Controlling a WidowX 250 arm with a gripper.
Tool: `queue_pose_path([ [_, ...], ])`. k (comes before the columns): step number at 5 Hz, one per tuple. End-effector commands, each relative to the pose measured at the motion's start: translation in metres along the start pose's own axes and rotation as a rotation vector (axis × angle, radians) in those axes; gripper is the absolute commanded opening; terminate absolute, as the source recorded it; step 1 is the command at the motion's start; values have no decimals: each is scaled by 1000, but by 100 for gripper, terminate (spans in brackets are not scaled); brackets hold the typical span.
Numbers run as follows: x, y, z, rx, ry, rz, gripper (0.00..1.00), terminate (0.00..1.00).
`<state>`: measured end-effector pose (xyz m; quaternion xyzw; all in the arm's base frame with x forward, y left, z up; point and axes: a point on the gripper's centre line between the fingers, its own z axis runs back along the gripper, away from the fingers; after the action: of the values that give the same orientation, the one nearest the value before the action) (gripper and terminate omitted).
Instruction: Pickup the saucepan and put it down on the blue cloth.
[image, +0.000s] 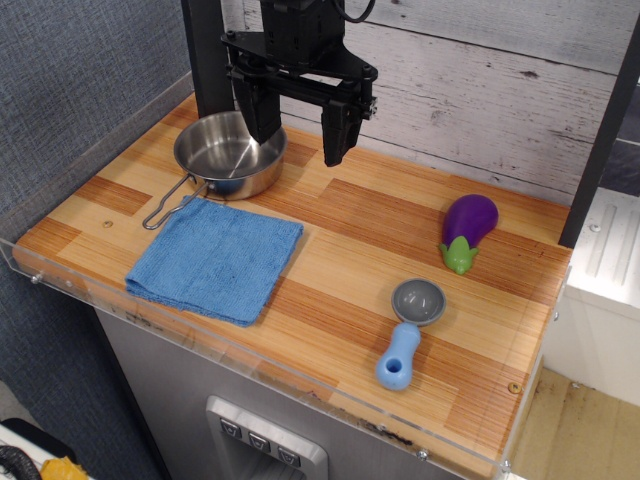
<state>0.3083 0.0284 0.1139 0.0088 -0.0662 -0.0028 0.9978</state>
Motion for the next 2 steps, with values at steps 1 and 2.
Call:
queue_pose_path([
  [1,0,0,0,0,0,0,100,0],
  [2,13,19,-14,-18,-20,13,100,0],
])
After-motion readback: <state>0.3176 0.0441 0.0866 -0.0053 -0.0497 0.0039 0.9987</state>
